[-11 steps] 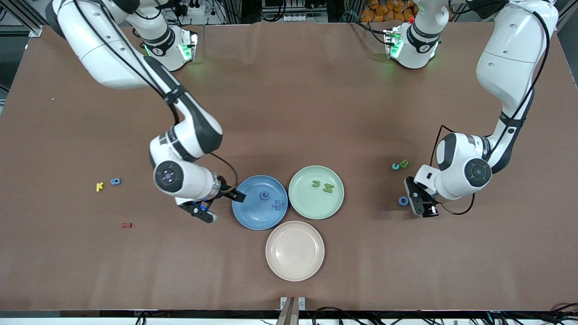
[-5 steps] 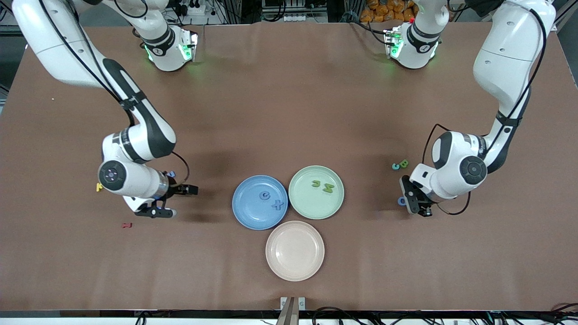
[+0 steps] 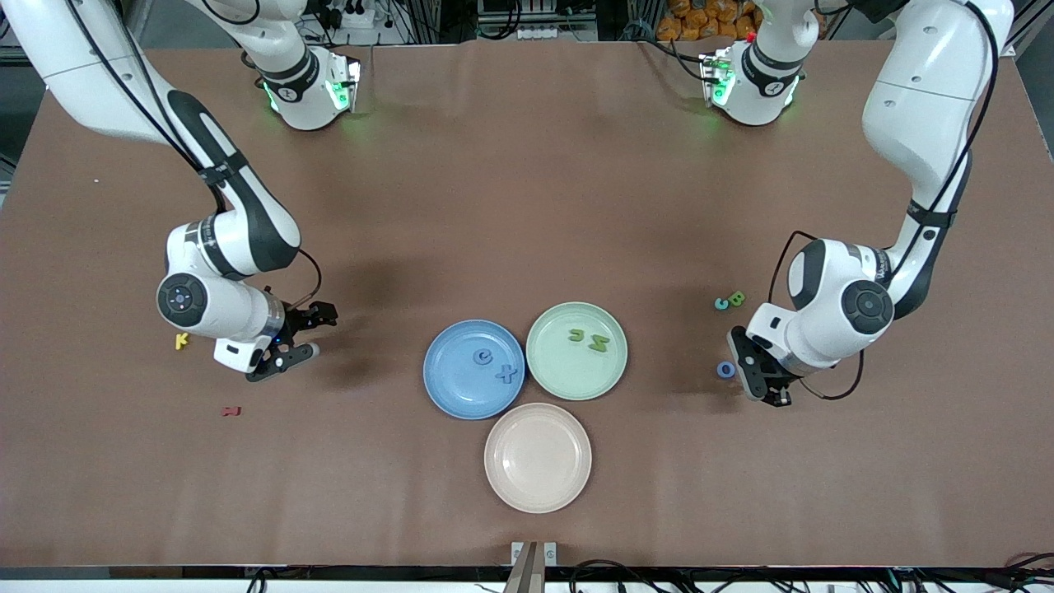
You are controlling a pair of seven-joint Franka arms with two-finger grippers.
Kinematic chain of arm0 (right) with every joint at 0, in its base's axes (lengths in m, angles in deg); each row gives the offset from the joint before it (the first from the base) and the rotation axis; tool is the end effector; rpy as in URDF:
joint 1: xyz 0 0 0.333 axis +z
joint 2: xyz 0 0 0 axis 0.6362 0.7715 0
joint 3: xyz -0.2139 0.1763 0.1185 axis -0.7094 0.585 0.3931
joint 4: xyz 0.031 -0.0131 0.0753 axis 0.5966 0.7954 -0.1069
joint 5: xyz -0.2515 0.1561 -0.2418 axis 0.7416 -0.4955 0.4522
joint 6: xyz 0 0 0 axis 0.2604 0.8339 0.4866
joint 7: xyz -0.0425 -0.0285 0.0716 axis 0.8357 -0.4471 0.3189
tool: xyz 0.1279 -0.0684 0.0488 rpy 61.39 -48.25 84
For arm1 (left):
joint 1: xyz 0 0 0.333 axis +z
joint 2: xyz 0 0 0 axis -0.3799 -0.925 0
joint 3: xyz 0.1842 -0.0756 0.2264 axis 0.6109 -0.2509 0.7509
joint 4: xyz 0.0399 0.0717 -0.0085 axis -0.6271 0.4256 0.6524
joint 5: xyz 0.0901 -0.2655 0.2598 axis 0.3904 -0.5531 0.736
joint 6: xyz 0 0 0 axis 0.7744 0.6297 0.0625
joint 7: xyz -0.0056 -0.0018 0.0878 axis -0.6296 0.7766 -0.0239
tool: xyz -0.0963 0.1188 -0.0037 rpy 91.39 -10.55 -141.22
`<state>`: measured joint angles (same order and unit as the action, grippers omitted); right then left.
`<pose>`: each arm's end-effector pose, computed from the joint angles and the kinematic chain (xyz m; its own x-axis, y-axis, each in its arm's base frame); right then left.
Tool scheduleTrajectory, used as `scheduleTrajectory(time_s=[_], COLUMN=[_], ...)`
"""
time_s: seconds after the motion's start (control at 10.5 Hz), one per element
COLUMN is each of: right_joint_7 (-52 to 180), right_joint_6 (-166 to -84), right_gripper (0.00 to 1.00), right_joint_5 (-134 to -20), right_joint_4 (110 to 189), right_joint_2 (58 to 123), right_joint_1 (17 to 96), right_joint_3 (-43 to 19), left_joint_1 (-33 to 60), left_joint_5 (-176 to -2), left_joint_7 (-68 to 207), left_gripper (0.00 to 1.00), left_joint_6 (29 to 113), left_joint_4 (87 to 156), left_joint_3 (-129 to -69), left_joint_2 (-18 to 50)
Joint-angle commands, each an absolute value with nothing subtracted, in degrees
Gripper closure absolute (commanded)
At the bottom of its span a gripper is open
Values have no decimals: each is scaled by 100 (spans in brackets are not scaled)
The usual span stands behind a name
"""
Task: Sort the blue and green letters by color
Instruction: 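Place green p in the green plate while the right gripper grasps m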
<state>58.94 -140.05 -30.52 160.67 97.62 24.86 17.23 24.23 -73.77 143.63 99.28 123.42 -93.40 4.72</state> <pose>0.5827 0.0882 0.1689 0.9071 0.4061 -0.1107 0.3934 -0.9115 -0.1203 0.6539 -0.1124 0.1686 0.1657 -0.9806 0.1052 -0.9784 -0.1768 -0.1075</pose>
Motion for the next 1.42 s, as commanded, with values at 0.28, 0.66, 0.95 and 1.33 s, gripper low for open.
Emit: scheduleTrajectory(time_s=[0.28, 0.66, 0.95, 1.33], right_joint_7=[5228, 5035, 5007, 5042], right_joint_6=[-15589, -15742, -16022, -16208], right_gripper=[0, 0, 0, 0], right_joint_5=[-2554, -2475, -2194, -1930], right_joint_4=[17706, 17761, 17717, 17603], right_joint_2=[9084, 9268, 9549, 9805], right_joint_1=[2150, 2097, 1956, 1929], right_joint_3=[1802, 1767, 1741, 1609], left_joint_1=[2121, 1180, 539, 44], left_joint_5=[-7375, -7279, -7278, -7278], left_joint_7=[11882, 8806, 7750, 6648], left_gripper=[100, 100, 100, 100], left_joint_6=[9756, 9756, 9756, 9756], left_joint_4=[12072, 11975, 11852, 11852], left_joint_3=[-10021, -9987, -9821, -9494], left_joint_2=[548, 460, 284, 275])
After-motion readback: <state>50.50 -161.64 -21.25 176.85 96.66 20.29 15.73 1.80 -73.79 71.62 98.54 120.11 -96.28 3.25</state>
